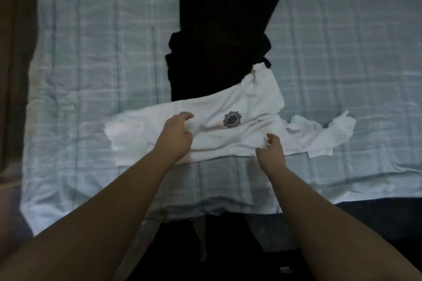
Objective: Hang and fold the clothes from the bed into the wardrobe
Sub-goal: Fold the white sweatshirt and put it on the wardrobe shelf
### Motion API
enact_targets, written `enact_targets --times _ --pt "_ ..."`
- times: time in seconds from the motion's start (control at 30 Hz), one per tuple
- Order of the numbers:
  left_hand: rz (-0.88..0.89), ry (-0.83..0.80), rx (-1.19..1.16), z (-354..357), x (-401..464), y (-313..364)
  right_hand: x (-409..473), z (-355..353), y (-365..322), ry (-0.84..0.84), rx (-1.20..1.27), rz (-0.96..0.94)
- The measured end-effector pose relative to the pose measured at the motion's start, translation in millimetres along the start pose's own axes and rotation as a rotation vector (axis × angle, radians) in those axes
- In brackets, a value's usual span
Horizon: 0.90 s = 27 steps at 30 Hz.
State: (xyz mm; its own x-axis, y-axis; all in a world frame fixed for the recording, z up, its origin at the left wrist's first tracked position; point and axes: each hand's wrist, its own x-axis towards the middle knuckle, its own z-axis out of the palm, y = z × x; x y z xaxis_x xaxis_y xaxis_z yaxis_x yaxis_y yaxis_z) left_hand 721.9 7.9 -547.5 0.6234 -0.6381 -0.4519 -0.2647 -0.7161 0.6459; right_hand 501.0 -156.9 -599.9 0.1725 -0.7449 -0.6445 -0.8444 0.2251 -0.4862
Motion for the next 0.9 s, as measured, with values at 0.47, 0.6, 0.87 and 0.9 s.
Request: enact_targets --times 0.47,0.6,0.87,0.9 --pt "0.156 -0.406 0.031 159 39 130 66 -70 76 0.08 0.898 0.471" --pt "0.195 -0.437 0.075 177 38 142 49 -80 52 -0.003 1.107 0.338" --pt "-0.41 -0.451 -0.156 173 36 161 -14 -82 32 -0.435 1.108 0.11" --pt "-0.366 -0.415 -0.098 171 37 156 -18 -80 35 -0.48 1.13 0.149"
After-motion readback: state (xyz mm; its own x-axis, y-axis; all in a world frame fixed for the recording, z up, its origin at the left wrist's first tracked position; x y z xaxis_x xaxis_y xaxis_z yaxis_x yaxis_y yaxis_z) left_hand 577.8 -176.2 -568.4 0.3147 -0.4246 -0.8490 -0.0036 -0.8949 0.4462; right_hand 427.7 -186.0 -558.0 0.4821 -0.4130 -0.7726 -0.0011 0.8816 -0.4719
